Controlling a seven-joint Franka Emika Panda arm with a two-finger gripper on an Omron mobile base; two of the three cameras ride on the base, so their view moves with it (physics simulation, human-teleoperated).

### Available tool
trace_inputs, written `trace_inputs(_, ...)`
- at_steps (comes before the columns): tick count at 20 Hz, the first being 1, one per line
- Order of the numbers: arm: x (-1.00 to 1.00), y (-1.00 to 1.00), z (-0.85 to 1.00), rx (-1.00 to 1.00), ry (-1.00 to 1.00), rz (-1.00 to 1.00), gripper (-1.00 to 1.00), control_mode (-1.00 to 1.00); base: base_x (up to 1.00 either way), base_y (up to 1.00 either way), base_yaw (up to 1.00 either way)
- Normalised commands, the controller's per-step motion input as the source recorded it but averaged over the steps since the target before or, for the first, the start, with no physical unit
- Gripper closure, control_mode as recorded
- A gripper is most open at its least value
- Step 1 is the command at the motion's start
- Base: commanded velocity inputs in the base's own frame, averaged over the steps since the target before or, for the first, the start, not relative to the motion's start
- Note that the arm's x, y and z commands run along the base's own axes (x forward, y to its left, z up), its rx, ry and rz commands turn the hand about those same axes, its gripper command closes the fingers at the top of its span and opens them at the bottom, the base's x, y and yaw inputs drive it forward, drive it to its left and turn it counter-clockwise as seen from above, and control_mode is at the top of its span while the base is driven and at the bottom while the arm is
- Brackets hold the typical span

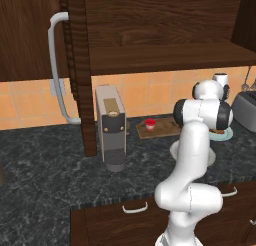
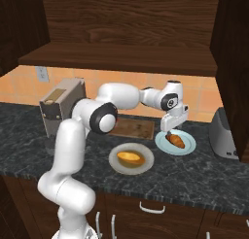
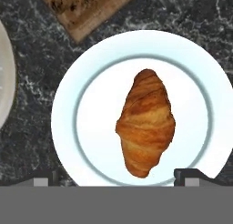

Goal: From the different types of pastries on the counter, select a croissant and place it on the cutting board. Then retrieve a jar of jam from the cabinet and place it alongside the croissant on the cutting board.

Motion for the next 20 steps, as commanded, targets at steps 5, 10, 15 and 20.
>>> trace_inputs(5, 0.33, 0.0, -0.07, -0.01, 0.0, 0.0, -1.0, -1.0, 0.0, 0.0, 0.0)
trace_inputs(10, 0.38, -0.07, -0.11, -0.01, 0.0, 0.03, -1.0, -1.0, 0.0, 0.0, 0.0)
trace_inputs(15, 0.0, -0.08, -0.11, 0.0, 0.04, 0.0, -1.0, -1.0, 0.0, 0.0, 0.0)
trace_inputs(20, 0.0, -0.02, -0.25, 0.0, 0.08, 0.0, -1.0, -1.0, 0.0, 0.0, 0.0)
